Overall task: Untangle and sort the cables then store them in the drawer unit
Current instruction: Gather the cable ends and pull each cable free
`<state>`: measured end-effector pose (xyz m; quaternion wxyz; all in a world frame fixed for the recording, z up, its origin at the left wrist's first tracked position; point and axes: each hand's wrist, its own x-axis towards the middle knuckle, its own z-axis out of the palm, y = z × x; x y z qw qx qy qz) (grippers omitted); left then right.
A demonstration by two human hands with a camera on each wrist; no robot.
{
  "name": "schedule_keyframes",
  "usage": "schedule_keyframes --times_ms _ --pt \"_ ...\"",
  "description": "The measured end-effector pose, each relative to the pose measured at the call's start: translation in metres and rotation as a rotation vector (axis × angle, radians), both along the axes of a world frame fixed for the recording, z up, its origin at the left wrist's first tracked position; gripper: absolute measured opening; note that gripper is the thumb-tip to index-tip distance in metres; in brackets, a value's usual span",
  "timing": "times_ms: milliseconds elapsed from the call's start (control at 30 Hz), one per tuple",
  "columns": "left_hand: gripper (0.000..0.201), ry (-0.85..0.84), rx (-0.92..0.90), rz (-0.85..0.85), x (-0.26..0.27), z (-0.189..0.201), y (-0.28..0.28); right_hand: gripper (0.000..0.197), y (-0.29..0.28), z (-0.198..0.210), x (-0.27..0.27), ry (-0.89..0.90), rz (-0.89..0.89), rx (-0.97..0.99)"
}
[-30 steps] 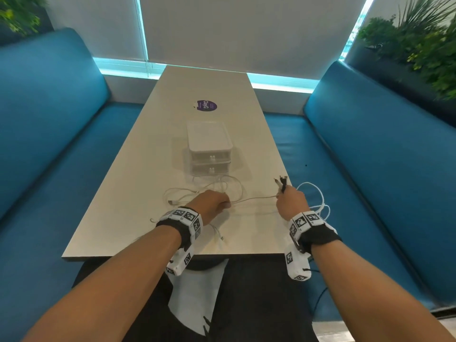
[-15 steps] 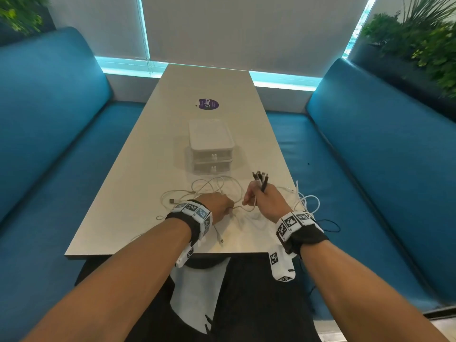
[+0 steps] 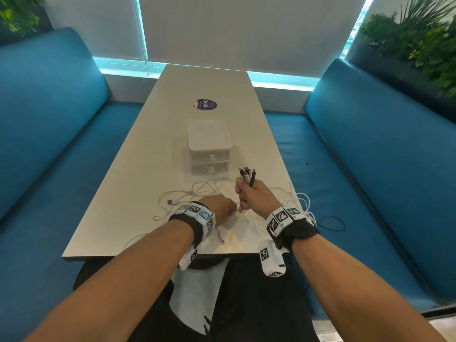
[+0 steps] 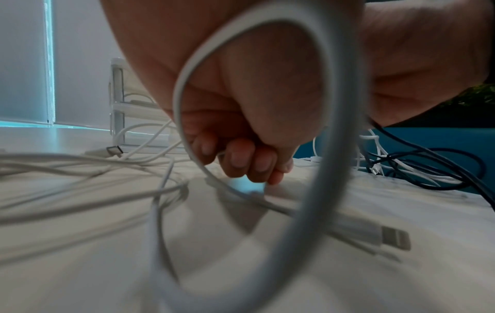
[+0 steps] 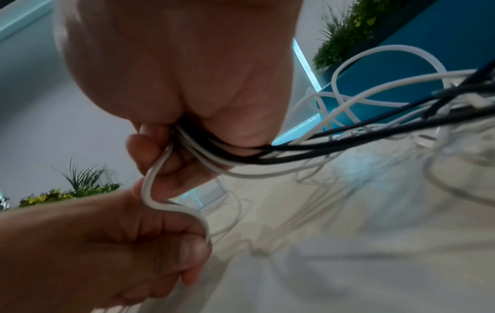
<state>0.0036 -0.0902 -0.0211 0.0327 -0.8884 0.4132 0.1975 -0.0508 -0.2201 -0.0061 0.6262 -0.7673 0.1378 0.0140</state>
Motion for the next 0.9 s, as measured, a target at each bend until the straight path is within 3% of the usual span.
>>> schedule_keyframes --times_ms 167,300,433,533,667,767,900 --pt "0.012 0.023 -0.023 0.015 0.004 -0.004 -0.001 0.04 0.009 0.006 0.002 0.067 0.021 -0.036" --pt "0.022 0.002 0.012 -0.003 0.012 -0.003 0.007 0.042 0.017 0.005 0.004 0.042 0.205 -0.493" --pt "0.021 -0.003 -0.177 0.041 0.032 -0.001 0.03 0.03 0.005 -0.005 0.002 0.105 0.309 -0.873" --pt "0.021 0.016 -0.236 0.042 0.037 -0.001 0.038 0.03 -0.008 -0.009 -0.002 0.143 0.258 -1.048" --pt "0.02 -0.086 -0.175 0.048 0.04 -0.003 0.049 0.03 -0.036 -0.011 -0.008 0.297 0.114 -1.275" --pt "0.02 -0.1 -0.196 0.049 0.04 -0.001 0.049 0.039 -0.047 -0.016 -0.01 0.29 -0.06 -1.165" --pt "0.023 -0.161 -0.226 0.038 0.031 -0.002 0.034 0.031 -0.022 -0.007 0.001 0.136 -0.165 -0.833"
